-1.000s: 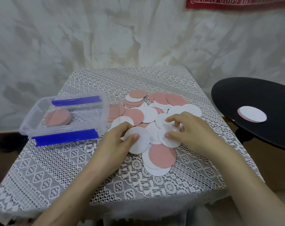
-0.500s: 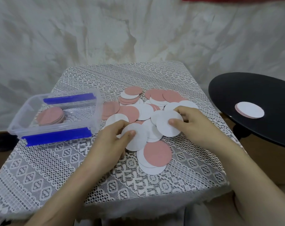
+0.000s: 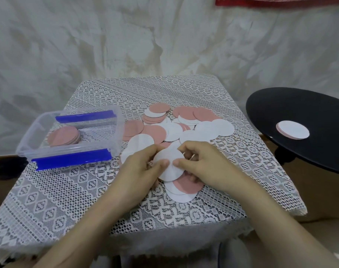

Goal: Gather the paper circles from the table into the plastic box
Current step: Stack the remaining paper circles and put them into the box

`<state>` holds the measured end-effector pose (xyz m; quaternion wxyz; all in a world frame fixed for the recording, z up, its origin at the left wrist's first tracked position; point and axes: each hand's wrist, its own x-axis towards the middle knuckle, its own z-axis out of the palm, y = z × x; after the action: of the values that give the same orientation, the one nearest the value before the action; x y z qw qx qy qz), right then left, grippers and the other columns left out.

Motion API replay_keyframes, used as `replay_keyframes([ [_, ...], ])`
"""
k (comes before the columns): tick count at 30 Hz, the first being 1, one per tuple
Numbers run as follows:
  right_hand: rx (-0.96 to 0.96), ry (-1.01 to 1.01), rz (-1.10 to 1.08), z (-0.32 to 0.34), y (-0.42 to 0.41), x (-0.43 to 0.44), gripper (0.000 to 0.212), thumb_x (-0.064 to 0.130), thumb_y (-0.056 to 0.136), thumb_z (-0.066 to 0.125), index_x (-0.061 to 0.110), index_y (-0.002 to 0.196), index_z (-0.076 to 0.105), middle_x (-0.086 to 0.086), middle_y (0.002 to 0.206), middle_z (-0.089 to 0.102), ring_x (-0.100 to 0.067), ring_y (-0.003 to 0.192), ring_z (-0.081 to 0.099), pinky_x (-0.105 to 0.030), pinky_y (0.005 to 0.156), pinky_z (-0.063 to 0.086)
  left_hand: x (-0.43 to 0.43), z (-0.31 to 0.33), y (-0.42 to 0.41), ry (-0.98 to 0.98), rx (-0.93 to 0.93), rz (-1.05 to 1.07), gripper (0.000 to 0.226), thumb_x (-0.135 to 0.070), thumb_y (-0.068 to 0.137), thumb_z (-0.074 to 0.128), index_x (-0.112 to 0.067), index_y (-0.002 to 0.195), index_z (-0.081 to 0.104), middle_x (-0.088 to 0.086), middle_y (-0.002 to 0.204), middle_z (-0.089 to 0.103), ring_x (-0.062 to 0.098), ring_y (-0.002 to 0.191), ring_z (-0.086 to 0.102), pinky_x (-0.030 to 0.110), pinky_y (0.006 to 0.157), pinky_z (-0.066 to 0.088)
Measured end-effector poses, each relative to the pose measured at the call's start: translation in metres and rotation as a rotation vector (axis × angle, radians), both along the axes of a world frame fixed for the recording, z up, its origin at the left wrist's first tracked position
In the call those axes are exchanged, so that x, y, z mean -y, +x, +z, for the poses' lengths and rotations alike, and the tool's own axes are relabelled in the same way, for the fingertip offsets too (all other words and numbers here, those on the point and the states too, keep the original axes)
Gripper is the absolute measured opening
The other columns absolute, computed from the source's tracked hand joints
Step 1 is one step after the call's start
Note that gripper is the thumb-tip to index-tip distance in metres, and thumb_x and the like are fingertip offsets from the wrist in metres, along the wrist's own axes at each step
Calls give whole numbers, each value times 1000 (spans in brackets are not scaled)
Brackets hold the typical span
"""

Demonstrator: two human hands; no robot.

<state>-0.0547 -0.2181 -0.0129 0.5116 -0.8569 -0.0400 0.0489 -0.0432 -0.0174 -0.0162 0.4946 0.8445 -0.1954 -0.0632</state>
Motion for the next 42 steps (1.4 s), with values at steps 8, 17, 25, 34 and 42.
replay_keyframes([
  [8,-106,-677,8,20,-18,16,49,70,71,73,31,95,54,12,86,59,-9,79,55,-33,64,42,-11,0,10,74,6,127,13,-25,100,52,-33,103,62,-7,56,60,10,51,57,31,54,44],
  [17,-149,-488,-73,17,-21,20,38,51,76,81,30,92,54,10,89,61,-13,83,59,-35,72,49,1,2,7,80,-22,120,19,-24,100,49,-38,106,61,-8,56,61,7,50,55,23,49,41],
  [25,-95,-309,-213,5,-9,52,13,30,91,72,32,96,60,7,87,68,-14,78,62,-32,64,42,6,1,6,59,-2,151,28,-20,99,50,-41,115,60,-12,80,65,7,52,58,28,55,43],
  [34,66,40,-221,18,-8,52,12,19,98,63,23,87,64,2,57,52,-16,52,44,-34,57,39,3,2,3,15,-27,156,31,-20,103,44,-44,115,59,-12,66,60,4,50,55,22,52,43],
  [42,64,155,-104,6,-5,-12,17,17,94,67,31,88,58,9,83,64,-19,53,65,-53,56,56,-10,5,-3,-25,17,-4,20,-30,103,53,-41,115,64,-9,88,71,15,68,65,35,63,55],
])
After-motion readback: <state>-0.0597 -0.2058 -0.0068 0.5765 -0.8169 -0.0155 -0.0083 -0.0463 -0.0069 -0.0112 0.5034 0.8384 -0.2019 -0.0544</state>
